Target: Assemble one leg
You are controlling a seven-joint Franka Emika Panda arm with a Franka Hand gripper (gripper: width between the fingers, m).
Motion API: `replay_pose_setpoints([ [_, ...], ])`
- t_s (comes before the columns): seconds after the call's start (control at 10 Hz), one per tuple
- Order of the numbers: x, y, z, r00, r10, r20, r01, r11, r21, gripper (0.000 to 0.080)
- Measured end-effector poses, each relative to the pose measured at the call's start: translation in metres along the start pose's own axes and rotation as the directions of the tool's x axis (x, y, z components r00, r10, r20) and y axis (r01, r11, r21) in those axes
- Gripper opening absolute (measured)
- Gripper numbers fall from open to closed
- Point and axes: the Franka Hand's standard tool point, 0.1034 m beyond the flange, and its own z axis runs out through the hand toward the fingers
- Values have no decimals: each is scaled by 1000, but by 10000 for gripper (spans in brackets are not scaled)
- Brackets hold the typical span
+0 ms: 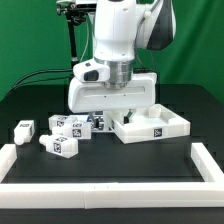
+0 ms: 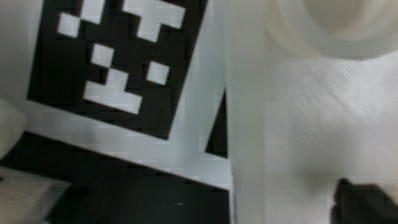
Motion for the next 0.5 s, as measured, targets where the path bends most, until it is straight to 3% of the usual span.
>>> replay_pose_setpoints([
  [0.1,0,0,0,1000,0,0,0,1000,0,497],
  [0.2,0,0,0,1000,0,0,0,1000,0,497],
  [0.3,0,0,0,1000,0,0,0,1000,0,297],
  [0.4,0,0,0,1000,0,0,0,1000,0,148],
  [0.5,0,0,0,1000,0,0,0,1000,0,148],
])
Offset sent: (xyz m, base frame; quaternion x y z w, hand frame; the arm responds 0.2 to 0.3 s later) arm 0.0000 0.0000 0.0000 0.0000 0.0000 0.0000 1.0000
